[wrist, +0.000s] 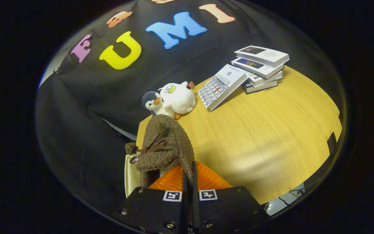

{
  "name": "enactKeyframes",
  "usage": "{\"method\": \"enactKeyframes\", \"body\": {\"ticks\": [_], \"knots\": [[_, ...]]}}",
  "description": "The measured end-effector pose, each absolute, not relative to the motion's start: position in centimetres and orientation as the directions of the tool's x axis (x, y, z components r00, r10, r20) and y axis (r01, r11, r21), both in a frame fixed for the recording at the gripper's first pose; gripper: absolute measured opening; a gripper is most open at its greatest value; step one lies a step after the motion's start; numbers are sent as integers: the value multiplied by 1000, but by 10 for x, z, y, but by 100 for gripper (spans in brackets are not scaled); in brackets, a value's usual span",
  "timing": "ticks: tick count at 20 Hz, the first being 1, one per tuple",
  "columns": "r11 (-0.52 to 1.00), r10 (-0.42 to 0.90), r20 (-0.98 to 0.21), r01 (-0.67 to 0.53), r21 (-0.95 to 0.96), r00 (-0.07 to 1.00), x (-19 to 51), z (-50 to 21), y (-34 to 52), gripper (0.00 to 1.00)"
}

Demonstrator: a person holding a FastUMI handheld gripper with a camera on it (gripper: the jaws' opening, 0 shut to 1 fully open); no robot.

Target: Open the storage box then place both shoes into the box .Put the left shoe in first, then the right shoe, with the right side of both shoes facing outward in a uniform manner.

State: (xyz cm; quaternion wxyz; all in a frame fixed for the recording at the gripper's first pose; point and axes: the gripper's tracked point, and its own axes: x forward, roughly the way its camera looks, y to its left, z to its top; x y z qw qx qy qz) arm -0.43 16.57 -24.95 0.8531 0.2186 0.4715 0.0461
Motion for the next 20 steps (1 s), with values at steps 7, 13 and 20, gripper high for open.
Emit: {"method": "enactKeyframes", "body": {"ticks": [7, 13, 20], "knots": [[881, 338, -766, 101, 461, 546, -6, -252, 237, 5], [893, 334, -787, 95, 441, 519, -20, -277, 272, 5], [922, 310, -748, 8, 388, 586, -10, -263, 272, 59]]}}
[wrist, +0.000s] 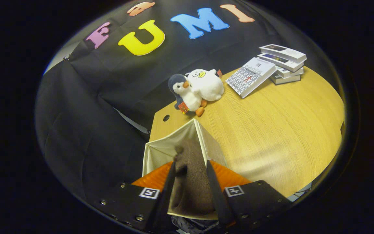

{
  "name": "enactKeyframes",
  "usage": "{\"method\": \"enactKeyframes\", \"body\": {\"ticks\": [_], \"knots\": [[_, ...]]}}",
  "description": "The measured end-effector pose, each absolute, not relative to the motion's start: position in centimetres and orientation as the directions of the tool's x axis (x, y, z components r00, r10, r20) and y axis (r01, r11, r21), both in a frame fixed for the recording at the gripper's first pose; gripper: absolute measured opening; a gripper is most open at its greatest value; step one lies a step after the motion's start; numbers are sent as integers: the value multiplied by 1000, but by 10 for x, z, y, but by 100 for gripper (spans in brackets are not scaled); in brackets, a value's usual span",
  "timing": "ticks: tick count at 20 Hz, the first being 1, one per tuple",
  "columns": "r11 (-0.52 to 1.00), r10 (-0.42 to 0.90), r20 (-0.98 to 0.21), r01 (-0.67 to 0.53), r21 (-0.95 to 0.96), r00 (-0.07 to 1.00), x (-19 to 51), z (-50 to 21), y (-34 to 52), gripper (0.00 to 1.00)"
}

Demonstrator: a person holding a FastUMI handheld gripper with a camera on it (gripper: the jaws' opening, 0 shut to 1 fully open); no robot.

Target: Open the storage box then place both shoes into the box .Put the left shoe in first, then the right shoe, with the right side of both shoes facing outward in a uniform manner.

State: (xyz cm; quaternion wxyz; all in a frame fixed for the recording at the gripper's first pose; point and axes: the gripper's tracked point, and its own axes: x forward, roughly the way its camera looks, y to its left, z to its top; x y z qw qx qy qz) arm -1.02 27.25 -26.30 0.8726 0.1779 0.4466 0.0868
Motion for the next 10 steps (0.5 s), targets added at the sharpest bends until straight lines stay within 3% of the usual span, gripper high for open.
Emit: {"method": "enactKeyframes", "body": {"ticks": [1, 3, 10], "knots": [[931, 303, -733, -24, 365, 609, -8, -254, 269, 81], [939, 307, -694, -88, 333, 652, -2, -234, 264, 98], [948, 316, -526, -247, 200, 790, 3, -155, 227, 98]]}}
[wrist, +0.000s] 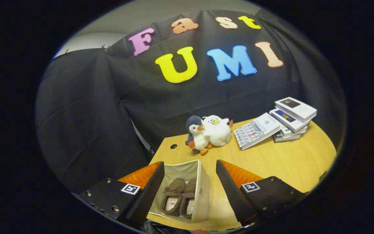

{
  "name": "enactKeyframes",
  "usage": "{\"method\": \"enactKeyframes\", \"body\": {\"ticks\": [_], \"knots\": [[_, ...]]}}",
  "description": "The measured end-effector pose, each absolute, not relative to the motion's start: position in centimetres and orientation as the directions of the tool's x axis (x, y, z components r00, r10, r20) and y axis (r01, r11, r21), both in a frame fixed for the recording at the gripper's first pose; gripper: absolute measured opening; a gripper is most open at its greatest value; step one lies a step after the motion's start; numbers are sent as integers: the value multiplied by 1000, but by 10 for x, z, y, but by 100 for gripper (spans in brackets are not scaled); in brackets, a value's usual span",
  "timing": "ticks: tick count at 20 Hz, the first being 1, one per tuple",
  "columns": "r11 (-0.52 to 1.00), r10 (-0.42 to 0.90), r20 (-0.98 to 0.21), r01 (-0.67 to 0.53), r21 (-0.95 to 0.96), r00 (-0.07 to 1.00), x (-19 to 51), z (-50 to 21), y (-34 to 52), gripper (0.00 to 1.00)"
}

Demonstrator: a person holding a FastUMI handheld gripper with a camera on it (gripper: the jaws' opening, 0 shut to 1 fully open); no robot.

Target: Open the storage box then place both shoes into the box .Put the left shoe in first, then the right shoe, with the right side of both shoes facing outward in a uniform manner.

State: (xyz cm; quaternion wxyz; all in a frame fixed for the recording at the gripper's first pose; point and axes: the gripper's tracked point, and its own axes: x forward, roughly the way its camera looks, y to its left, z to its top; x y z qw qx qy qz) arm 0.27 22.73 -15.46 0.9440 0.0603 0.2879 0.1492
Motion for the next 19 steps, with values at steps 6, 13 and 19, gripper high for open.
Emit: {"method": "enactKeyframes", "body": {"ticks": [6, 13, 19], "knots": [[956, 256, -391, -291, -32, 884, 9, -93, 171, 98], [964, 209, -261, -244, -107, 942, 14, -45, 103, 97], [978, 157, -194, -180, -105, 968, 22, -23, 55, 97]]}}
